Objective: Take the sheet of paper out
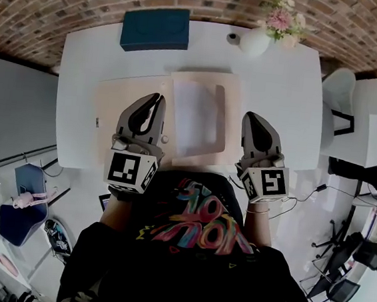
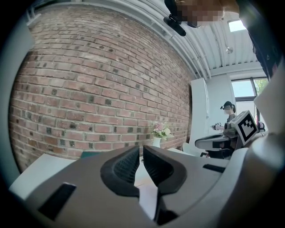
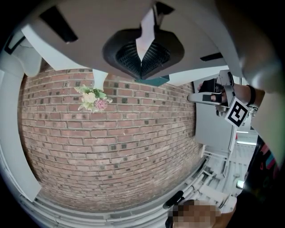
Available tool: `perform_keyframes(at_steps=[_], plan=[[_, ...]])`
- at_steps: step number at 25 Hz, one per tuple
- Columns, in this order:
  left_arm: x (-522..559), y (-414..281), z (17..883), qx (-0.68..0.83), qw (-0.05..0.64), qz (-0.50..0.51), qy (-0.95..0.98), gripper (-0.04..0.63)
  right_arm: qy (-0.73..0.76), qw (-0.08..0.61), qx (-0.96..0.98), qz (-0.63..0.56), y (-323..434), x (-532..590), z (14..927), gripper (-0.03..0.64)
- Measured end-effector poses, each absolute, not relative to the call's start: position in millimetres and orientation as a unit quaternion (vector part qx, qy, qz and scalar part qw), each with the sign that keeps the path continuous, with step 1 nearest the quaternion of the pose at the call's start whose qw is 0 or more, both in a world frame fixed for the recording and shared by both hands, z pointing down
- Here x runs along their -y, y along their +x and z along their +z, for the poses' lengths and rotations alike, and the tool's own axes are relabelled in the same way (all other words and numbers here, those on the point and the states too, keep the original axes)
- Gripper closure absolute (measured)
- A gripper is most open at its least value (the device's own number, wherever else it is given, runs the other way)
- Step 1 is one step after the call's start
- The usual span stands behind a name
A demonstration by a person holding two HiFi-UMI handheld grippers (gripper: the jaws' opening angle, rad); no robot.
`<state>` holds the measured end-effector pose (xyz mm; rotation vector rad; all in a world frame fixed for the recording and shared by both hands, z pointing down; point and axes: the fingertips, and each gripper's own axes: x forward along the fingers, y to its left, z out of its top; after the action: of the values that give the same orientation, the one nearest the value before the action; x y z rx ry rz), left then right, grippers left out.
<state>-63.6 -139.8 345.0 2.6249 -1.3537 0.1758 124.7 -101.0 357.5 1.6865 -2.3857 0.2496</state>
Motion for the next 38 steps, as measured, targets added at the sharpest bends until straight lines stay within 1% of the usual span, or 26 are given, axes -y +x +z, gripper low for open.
perform_keyframes(at_steps=[4,5,7,13,25,38], plan=[[138.8,-59.5,353.0,0.447,0.106,0.064,0.886,0.558,0.568,0.108,0.812,0.086,123.2,101.9,359.1,0.597],[138.5,-57.5,355.5,0.442,0.111,0.066,0.888,0.541,0.568,0.107,0.812,0.086,123.2,102.8,358.9,0.596],[137.6,-54.2,361.8,0.434,0.121,0.070,0.890,0.478,0.567,0.107,0.812,0.086,123.0,104.0,359.9,0.597],[137.6,-48.9,380.4,0.427,0.137,0.080,0.890,0.454,0.567,0.108,0.812,0.089,123.4,102.6,367.2,0.595],[139.0,-37.6,437.4,0.395,0.192,0.115,0.891,0.440,0.570,0.105,0.809,0.098,115.6,111.3,376.1,0.597],[132.6,-29.3,515.0,0.362,0.299,0.145,0.871,0.426,0.547,0.119,0.820,0.123,100.0,117.8,398.8,0.595]])
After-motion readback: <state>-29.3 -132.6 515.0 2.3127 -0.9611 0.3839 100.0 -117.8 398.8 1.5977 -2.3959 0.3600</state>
